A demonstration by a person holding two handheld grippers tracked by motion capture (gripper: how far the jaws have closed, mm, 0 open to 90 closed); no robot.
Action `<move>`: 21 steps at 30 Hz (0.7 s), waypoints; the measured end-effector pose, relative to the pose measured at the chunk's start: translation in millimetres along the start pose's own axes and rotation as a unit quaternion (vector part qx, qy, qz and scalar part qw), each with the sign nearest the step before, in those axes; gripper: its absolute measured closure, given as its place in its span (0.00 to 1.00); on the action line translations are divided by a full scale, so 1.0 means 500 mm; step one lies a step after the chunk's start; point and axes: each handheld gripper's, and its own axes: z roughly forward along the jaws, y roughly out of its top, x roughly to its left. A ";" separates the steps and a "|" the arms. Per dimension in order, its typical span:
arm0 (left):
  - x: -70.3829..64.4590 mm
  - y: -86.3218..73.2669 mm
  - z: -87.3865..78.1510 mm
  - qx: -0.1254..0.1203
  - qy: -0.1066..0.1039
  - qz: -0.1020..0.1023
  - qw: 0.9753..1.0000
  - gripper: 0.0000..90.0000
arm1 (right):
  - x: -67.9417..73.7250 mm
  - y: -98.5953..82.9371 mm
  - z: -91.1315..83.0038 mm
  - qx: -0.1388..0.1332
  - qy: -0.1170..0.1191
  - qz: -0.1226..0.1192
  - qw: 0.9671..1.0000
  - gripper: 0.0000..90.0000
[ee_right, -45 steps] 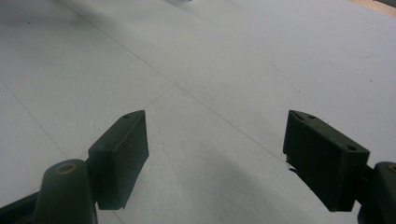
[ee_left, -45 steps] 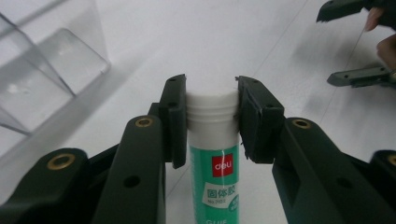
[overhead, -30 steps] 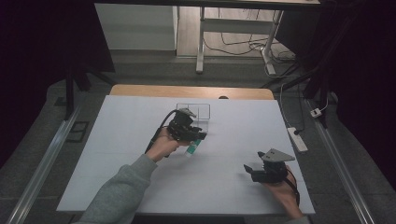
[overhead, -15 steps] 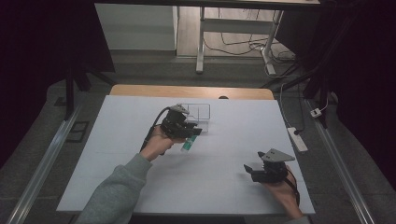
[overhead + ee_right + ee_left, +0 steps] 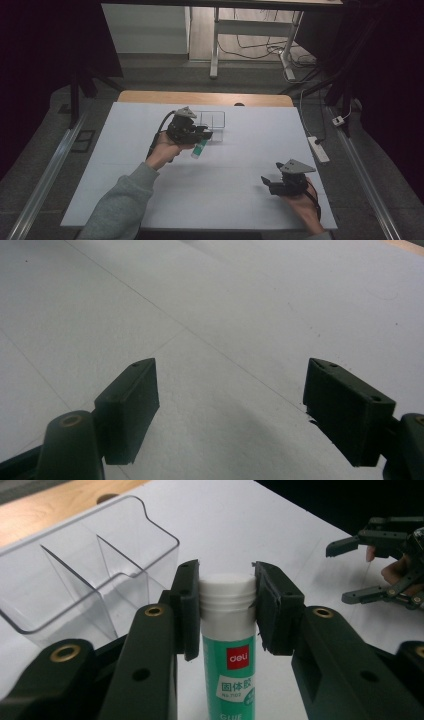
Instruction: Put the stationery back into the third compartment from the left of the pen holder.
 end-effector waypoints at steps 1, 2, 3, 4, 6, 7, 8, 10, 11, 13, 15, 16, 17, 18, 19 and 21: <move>0.001 0.002 -0.002 -0.002 0.001 0.002 1.000 0.71 | 0.000 0.000 0.000 0.000 0.000 0.000 1.000 0.24; 0.002 0.004 -0.003 -0.004 0.003 0.003 1.000 0.71 | 0.000 0.000 0.000 0.000 0.000 0.000 1.000 0.24; 0.002 0.006 -0.004 -0.007 0.003 0.003 1.000 0.71 | 0.000 0.000 0.000 0.000 0.000 0.000 1.000 0.24; 0.003 0.008 -0.005 -0.008 0.004 0.004 1.000 0.71 | 0.000 0.000 0.000 0.000 0.000 0.000 1.000 0.24; 0.003 0.013 -0.006 -0.009 0.006 0.006 1.000 0.71 | 0.000 0.000 0.000 0.000 0.000 0.000 1.000 0.24; 0.003 0.015 -0.007 -0.010 0.007 0.007 1.000 0.71 | 0.000 0.000 0.000 -0.001 0.001 0.000 1.000 0.24; 0.003 0.017 -0.007 -0.012 0.009 0.007 1.000 0.71 | 0.000 0.000 0.000 -0.001 0.001 0.000 1.000 0.24; 0.006 0.022 -0.009 -0.016 0.010 0.008 1.000 0.71 | 0.000 0.000 0.000 0.000 0.000 0.000 1.000 0.25; 0.007 0.025 -0.010 -0.017 0.012 0.009 1.000 0.71 | 0.000 0.000 0.000 0.000 0.000 0.000 1.000 0.25; 0.008 0.031 -0.012 -0.020 0.016 0.008 1.000 0.71 | 0.000 0.000 0.000 -0.001 0.001 0.000 1.000 0.24; 0.009 0.037 -0.014 -0.022 0.018 0.010 1.000 0.71 | 0.000 0.000 0.000 -0.001 0.001 0.000 1.000 0.25; 0.008 0.040 -0.015 -0.023 0.020 0.012 0.999 0.71 | 0.000 0.000 0.000 -0.001 0.001 0.000 1.000 0.24; 0.009 0.043 -0.016 -0.024 0.021 0.013 0.999 0.71 | 0.000 0.000 0.000 -0.002 0.001 0.001 1.000 0.24; 0.009 0.046 -0.017 -0.027 0.023 0.013 0.999 0.71 | 0.000 0.000 0.000 -0.001 0.001 0.000 1.000 0.24; 0.009 0.049 -0.017 -0.028 0.024 0.014 0.999 0.71 | 0.000 0.000 0.000 -0.001 0.001 0.000 1.000 0.25; 0.010 0.055 -0.019 -0.031 0.027 0.016 0.999 0.71 | 0.000 0.000 0.000 -0.004 0.000 0.000 1.000 0.24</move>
